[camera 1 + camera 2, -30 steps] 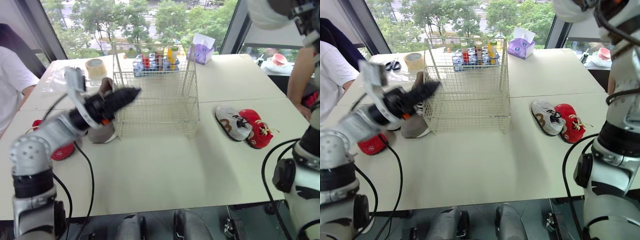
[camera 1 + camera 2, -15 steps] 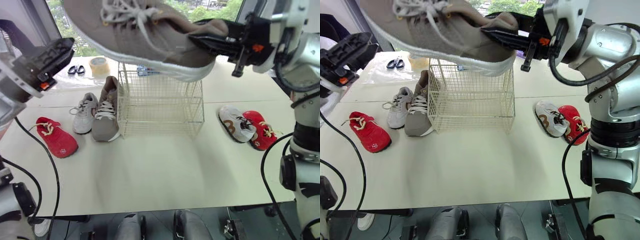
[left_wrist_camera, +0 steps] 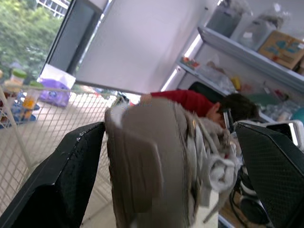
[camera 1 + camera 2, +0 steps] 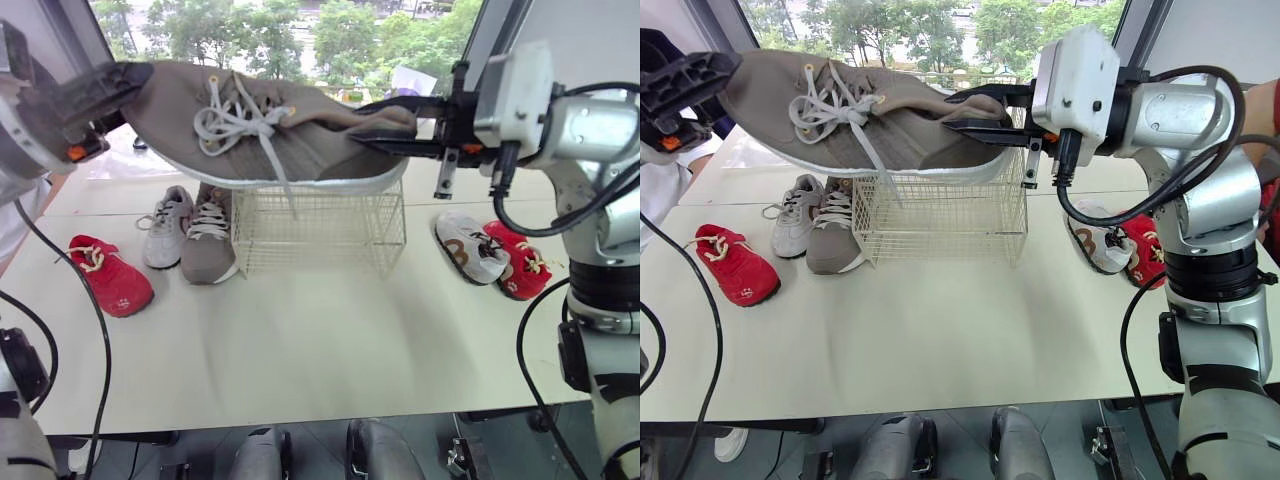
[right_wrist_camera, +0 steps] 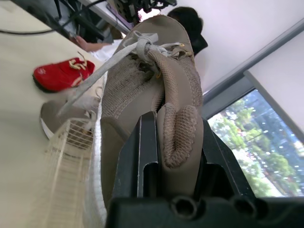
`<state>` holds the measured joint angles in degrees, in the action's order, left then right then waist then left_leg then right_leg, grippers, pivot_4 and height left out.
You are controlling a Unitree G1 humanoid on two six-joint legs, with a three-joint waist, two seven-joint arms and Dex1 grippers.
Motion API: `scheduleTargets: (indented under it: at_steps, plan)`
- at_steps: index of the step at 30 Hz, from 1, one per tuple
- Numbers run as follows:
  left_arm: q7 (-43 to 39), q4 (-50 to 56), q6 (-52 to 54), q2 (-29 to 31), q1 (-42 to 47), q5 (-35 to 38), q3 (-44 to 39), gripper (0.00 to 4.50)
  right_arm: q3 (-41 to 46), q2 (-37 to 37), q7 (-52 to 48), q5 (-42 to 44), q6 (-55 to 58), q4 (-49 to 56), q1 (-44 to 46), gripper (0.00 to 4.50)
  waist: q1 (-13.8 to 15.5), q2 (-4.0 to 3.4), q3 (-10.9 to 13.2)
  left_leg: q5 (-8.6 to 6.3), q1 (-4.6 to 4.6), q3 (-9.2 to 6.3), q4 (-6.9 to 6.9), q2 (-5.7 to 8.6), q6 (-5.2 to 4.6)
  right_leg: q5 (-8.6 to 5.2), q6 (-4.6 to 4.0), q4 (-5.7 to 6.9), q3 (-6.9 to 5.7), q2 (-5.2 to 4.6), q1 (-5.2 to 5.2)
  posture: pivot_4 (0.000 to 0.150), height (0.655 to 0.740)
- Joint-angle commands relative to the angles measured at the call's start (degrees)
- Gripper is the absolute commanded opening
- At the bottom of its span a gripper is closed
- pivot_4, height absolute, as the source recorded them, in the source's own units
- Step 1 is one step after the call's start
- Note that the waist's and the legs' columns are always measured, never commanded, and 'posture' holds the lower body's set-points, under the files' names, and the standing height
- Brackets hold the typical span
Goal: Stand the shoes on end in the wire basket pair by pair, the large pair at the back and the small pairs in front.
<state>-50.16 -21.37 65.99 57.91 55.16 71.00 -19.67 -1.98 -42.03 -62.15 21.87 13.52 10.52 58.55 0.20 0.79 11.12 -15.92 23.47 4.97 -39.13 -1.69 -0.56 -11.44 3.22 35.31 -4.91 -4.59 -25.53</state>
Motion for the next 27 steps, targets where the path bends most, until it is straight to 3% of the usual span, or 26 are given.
scheduleTargets:
  at_steps: [1, 2, 6, 8, 9, 13, 18, 21, 22, 27]
  plan:
    - [-7.11, -0.53, 0.16, 2.33, 1.83, -4.73, 2.55, 3.91, 2.51, -0.15, 1.63, -0.72, -2.52, 1.70, 0.91, 0.24, -0.04, 0.00, 0.00, 0.00, 0.00, 0.01, 0.00, 0.00, -0.01, 0.00, 0.00, 0.00, 0.00, 0.00, 0.00, 0.150, 0.7400]
    - [-8.87, -0.80, 0.30, 2.53, 2.03, -5.70, 3.28, 3.61, 2.47, -0.12, 1.70, -1.01, -2.83, 1.55, 0.97, 0.24, -0.04, 0.00, 0.00, -0.01, 0.00, 0.01, 0.00, 0.00, -0.01, 0.00, 0.00, 0.00, 0.00, 0.00, -0.01, 0.150, 0.7400]
    - [-13.47, -1.79, 0.25, 2.35, 3.09, -8.85, 4.76, 1.50, 2.32, 0.01, 2.02, -1.58, -3.54, 1.95, 0.89, 0.24, -0.07, 0.00, 0.00, -0.03, 0.00, 0.01, 0.00, -0.01, -0.05, 0.00, 0.00, 0.00, 0.00, 0.00, -0.02, 0.150, 0.7400]
    - [-13.93, -2.65, 0.16, 1.56, 4.05, -9.99, 4.44, 0.65, 2.19, 0.03, 2.02, -1.50, -3.43, 2.57, 0.66, 0.24, -0.06, 0.00, 0.00, -0.06, 0.01, 0.01, 0.00, -0.01, -0.10, 0.00, 0.00, 0.01, 0.01, 0.00, -0.02, 0.150, 0.7400]
    - [-14.03, -2.99, 0.30, 1.15, 4.49, -10.43, 4.23, 0.45, 2.14, 0.04, 1.98, -1.42, -3.31, 2.79, 0.56, 0.24, -0.01, 0.00, 0.00, -0.08, 0.01, 0.01, 0.00, -0.02, -0.14, 0.00, 0.00, 0.01, 0.01, 0.01, -0.02, 0.150, 0.7400]
    - [-12.36, -4.06, 0.70, -0.75, 5.77, -11.48, 2.56, 0.44, 2.13, -0.05, 2.08, -0.60, -1.65, 3.62, 0.12, 0.24, 0.13, 0.00, 0.00, -0.09, 0.01, 0.01, -0.02, -0.01, -0.16, 0.00, 0.00, 0.01, 0.02, -0.01, -0.01, 0.150, 0.7400]
    - [-5.09, -2.18, 2.41, -4.84, 2.96, -7.75, -6.40, 0.44, 13.15, 2.11, 11.76, 18.13, 21.10, 3.05, -0.94, 2.56, 0.16, 0.06, -0.01, 0.01, 0.01, -0.03, -0.03, -0.02, 0.01, 0.01, 0.00, 0.08, 0.03, -0.01, -0.02, 0.150, 0.7400]
    - [6.88, 1.98, 2.80, -10.15, -1.06, -2.34, -16.42, 0.44, 22.54, 5.27, 23.45, 29.54, 29.85, 3.61, -3.38, 4.15, 0.15, 0.07, -0.02, 0.02, -0.02, -0.04, -0.03, -0.03, 0.02, 0.02, 0.00, 0.10, 0.03, -0.10, 0.01, 0.150, 0.7400]
    - [11.16, 4.54, 3.08, -12.33, -2.52, 0.52, -19.22, 0.44, 25.09, 7.02, 28.40, 32.88, 31.70, 3.76, -3.99, 4.44, 0.10, 0.07, -0.02, 0.02, -0.01, -0.05, -0.03, -0.03, 0.02, 0.02, 0.00, 0.12, 0.03, -0.12, 0.01, 0.150, 0.7400]
    - [31.34, 20.40, -1.53, -24.73, -9.39, 15.38, -25.16, 0.44, 33.28, 18.45, 49.96, 52.21, 33.39, 6.15, -10.87, 4.44, 0.14, 0.11, -0.03, 0.04, -0.06, -0.13, -0.02, -0.03, 0.06, 0.05, 0.01, 0.22, 0.04, -0.37, 0.04, 0.150, 0.7400]
